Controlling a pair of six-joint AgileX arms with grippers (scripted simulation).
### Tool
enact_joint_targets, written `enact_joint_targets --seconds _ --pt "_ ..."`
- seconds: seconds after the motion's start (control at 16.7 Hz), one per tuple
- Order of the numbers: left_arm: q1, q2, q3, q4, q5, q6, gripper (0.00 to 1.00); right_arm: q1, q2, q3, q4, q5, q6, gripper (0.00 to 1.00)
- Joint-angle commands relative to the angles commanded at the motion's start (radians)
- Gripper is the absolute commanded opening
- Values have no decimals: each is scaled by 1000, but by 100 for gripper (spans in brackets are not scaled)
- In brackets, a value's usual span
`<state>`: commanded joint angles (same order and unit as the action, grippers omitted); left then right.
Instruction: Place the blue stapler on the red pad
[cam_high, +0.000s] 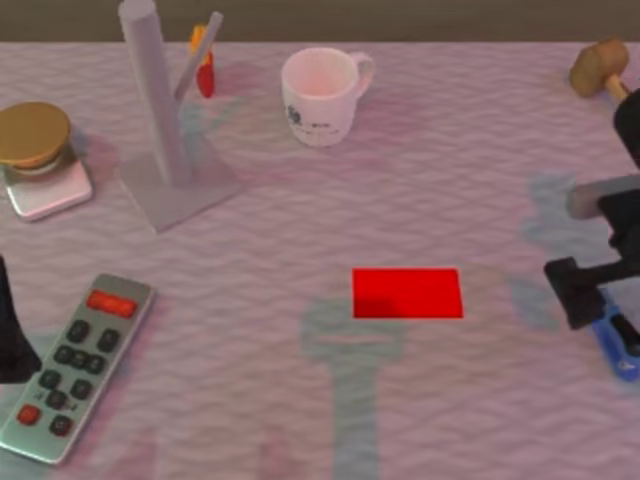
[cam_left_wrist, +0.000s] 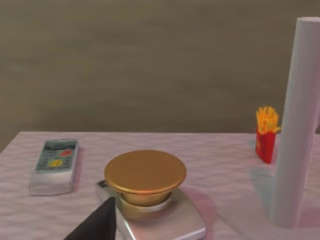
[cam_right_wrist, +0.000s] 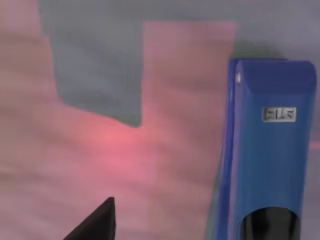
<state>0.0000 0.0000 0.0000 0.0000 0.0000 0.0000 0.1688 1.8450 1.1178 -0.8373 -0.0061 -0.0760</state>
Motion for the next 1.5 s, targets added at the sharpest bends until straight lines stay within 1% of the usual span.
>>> enact_joint_targets --seconds 0.18,0.48,1.26,1.32,1.5 --pt "0 0 0 0 0 0 100 2 47 -63 106 0 3 100" --pt "0 0 0 0 0 0 100 3 56 -75 124 0 3 100" --pt "0 0 0 0 0 0 100 3 56 -75 124 0 3 2" --pt "0 0 0 0 0 0 100 3 56 -75 124 0 3 0" --pt "0 0 0 0 0 0 100 3 56 -75 124 0 3 0"
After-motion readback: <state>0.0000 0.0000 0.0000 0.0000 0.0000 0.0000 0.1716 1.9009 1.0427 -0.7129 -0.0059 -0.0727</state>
